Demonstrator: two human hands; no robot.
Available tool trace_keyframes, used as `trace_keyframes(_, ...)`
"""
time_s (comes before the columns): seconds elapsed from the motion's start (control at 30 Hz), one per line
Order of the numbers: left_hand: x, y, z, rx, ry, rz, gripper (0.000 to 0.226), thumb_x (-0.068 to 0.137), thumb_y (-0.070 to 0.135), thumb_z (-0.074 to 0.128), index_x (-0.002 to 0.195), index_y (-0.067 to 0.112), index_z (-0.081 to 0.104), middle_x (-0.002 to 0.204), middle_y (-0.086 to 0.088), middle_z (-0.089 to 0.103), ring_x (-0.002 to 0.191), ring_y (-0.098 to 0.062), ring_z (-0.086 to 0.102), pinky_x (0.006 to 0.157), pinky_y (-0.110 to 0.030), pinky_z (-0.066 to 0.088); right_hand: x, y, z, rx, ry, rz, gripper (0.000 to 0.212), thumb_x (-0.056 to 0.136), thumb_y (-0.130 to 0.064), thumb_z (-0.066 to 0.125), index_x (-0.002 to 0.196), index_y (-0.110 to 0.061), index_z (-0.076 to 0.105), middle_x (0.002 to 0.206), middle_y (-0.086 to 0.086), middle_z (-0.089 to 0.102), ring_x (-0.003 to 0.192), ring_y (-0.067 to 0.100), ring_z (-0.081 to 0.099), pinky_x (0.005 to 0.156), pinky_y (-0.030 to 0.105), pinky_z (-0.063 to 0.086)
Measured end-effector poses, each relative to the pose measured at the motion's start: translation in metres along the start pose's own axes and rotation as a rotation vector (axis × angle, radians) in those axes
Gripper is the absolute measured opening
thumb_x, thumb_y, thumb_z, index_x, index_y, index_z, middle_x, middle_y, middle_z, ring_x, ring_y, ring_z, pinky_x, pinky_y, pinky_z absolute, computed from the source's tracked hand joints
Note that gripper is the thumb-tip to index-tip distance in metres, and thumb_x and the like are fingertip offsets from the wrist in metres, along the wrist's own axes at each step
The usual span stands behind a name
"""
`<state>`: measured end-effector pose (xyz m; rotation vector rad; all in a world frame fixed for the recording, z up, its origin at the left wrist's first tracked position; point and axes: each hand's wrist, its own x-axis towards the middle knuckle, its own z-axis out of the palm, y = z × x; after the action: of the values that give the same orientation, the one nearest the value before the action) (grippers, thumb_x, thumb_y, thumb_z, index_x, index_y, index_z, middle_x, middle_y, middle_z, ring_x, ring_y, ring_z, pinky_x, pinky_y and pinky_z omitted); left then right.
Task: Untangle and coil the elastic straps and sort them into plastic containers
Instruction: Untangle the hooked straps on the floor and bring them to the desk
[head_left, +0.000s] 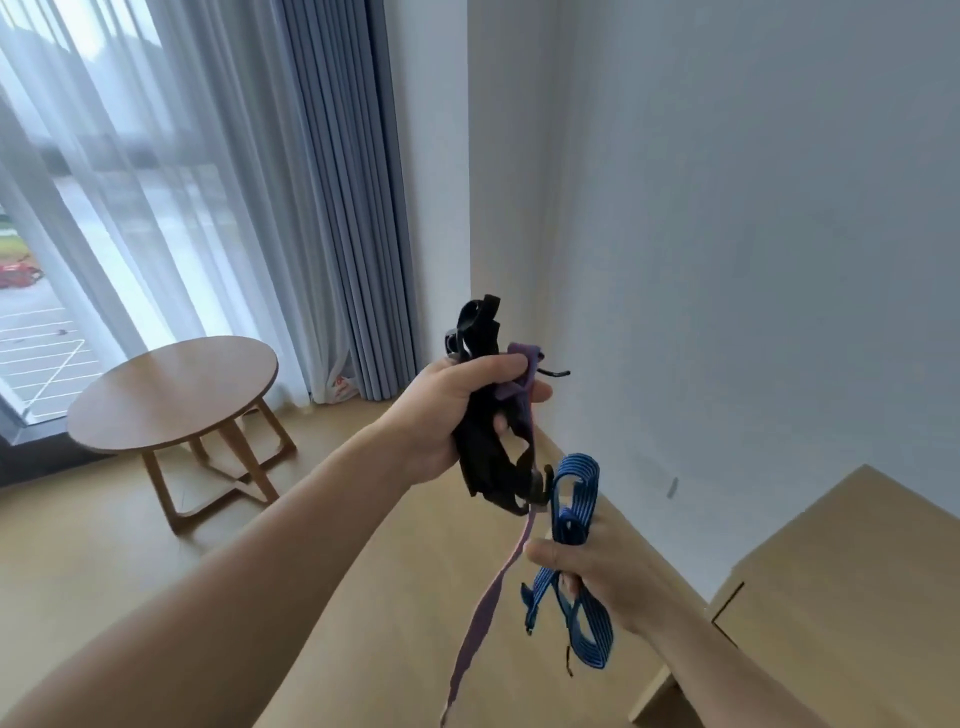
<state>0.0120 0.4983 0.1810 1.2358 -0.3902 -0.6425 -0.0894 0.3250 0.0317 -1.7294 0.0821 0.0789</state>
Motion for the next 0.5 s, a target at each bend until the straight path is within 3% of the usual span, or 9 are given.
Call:
trace_keyframes(0.07, 0.008, 0.006, 0.013, -0.026, 0.026, 0.022, 0.012, 0.094, 0.014, 0.060, 0.088, 0.008, 0.069, 0.090, -0.019, 0.070, 0.049, -0.011, 0.060, 0.048, -0.020, 0.049, 0.000, 0.001, 0.010, 0.029, -0.077, 0.005, 0.057, 0.075, -0.037, 0.082, 0.109, 0.002, 0.058, 0.056, 0.000, 0.044, 0.044, 0.017, 0.041, 0.045, 0.025, 0.039)
trace_keyframes(0.1, 0.011, 0.008, 0.017, -0.032, 0.041, 0.032, 0.011, 0.094, 0.012, 0.059, 0.092, 0.007, 0.068, 0.090, -0.020, 0.067, 0.049, -0.011, 0.061, 0.047, -0.019, 0.048, 0.002, 0.001, 0.013, 0.031, -0.109, 0.018, 0.050, 0.078, -0.033, 0.080, 0.109, 0.000, 0.061, 0.056, -0.003, 0.046, 0.044, 0.015, 0.040, 0.045, 0.026, 0.038)
trace_keyframes(0.17, 0.018, 0.010, 0.020, -0.010, 0.096, 0.056, 0.009, 0.094, 0.011, 0.059, 0.094, 0.008, 0.068, 0.087, -0.018, 0.069, 0.049, -0.011, 0.059, 0.049, -0.020, 0.048, 0.005, 0.002, 0.013, 0.019, -0.137, 0.067, 0.032, 0.081, -0.029, 0.078, 0.085, -0.001, 0.062, 0.057, 0.000, 0.048, 0.043, 0.016, 0.039, 0.045, 0.029, 0.036)
trace_keyframes(0.23, 0.025, 0.013, 0.014, 0.028, 0.171, 0.102, 0.010, 0.094, 0.012, 0.060, 0.097, 0.008, 0.068, 0.080, -0.011, 0.072, 0.052, -0.013, 0.055, 0.053, -0.022, 0.047, 0.007, 0.007, 0.000, 0.025, -0.096, 0.124, 0.034, 0.081, -0.031, 0.079, 0.068, -0.009, 0.057, 0.057, 0.003, 0.048, 0.040, 0.017, 0.039, 0.044, 0.029, 0.036)
trace_keyframes(0.37, 0.036, 0.010, -0.011, 0.092, 0.346, 0.199, 0.011, 0.093, 0.012, 0.061, 0.100, 0.010, 0.069, 0.076, -0.007, 0.072, 0.067, -0.019, 0.058, 0.060, -0.026, 0.050, 0.008, 0.007, -0.038, 0.040, -0.019, 0.121, 0.033, 0.077, -0.035, 0.079, 0.066, -0.014, 0.057, 0.061, 0.006, 0.048, 0.041, 0.017, 0.040, 0.044, 0.029, 0.037)
trace_keyframes(0.43, 0.043, 0.000, -0.023, 0.279, 0.420, 0.215, 0.010, 0.092, 0.012, 0.063, 0.097, 0.012, 0.070, 0.078, -0.007, 0.074, 0.065, -0.020, 0.063, 0.062, -0.030, 0.053, 0.011, -0.004, -0.055, 0.084, 0.036, 0.074, 0.030, 0.076, -0.033, 0.080, 0.064, -0.016, 0.057, 0.060, 0.007, 0.048, 0.041, 0.017, 0.040, 0.044, 0.028, 0.036)
trace_keyframes(0.5, 0.045, -0.016, -0.033, 0.530, 0.375, 0.141, 0.010, 0.092, 0.012, 0.064, 0.096, 0.015, 0.072, 0.080, -0.007, 0.075, 0.069, -0.024, 0.064, 0.064, -0.031, 0.053, 0.016, -0.021, -0.072, 0.117, 0.097, 0.009, 0.031, 0.078, -0.029, 0.080, 0.057, -0.020, 0.058, 0.053, 0.005, 0.049, 0.039, 0.017, 0.041, 0.043, 0.028, 0.036)
